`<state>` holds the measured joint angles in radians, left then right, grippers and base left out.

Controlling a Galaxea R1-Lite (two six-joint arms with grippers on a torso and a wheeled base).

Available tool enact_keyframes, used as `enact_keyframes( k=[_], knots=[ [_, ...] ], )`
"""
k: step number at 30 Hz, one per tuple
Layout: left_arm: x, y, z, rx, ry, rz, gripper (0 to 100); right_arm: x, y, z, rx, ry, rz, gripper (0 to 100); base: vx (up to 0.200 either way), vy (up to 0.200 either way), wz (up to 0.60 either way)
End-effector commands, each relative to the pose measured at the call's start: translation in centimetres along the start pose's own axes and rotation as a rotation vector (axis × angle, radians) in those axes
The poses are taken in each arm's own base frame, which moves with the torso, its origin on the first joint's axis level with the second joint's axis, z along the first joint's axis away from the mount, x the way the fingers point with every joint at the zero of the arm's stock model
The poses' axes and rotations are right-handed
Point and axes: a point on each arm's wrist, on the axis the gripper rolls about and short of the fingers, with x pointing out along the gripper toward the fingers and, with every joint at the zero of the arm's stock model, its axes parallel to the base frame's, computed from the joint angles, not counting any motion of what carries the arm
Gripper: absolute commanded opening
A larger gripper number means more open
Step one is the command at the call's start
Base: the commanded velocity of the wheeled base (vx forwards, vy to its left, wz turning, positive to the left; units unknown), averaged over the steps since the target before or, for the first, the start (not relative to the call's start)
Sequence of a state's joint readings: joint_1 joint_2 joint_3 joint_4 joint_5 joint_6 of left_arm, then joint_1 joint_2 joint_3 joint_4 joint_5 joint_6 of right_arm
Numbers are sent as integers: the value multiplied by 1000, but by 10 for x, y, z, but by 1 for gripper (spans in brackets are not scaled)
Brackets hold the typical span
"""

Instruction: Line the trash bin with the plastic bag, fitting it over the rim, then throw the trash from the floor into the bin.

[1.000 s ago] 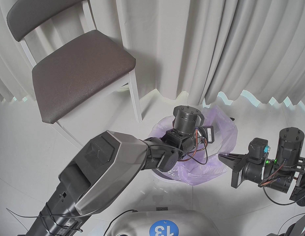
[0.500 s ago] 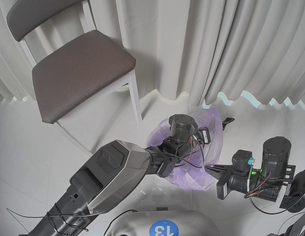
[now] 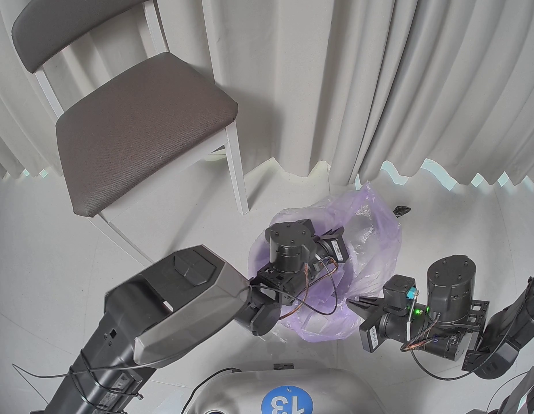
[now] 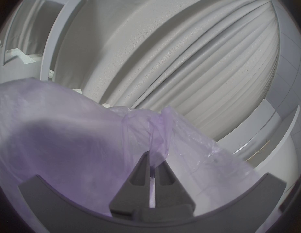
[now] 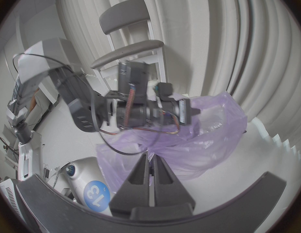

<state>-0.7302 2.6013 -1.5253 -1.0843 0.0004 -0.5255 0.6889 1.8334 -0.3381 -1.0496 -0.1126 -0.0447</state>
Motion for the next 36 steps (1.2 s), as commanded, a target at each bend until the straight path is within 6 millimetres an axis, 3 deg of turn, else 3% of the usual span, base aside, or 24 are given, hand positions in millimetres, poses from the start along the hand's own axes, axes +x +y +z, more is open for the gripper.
enact_keyframes(
  k=[1,2,7,14,17,29,36],
  knots=[
    [-23,-13,47,-26,-91,-23,0,11,-15,-17,18,68,-55,0,0,0,0],
    [-35,-15,69,-39,-119,-21,0,16,-22,-25,26,104,-79,0,0,0,0],
    [-61,-20,85,-42,-102,-9,0,23,-32,-29,38,110,-115,0,0,0,0],
    [-112,4,76,24,65,76,0,29,-56,-18,26,11,-197,0,0,0,0],
    [-122,14,66,39,113,116,0,35,-59,-10,28,-19,-203,0,0,0,0],
    [-134,32,45,61,321,241,0,50,-67,33,28,-154,-224,0,0,0,0],
    [-108,35,22,76,394,249,0,48,-68,67,22,-270,-221,0,0,0,0]
  ],
)
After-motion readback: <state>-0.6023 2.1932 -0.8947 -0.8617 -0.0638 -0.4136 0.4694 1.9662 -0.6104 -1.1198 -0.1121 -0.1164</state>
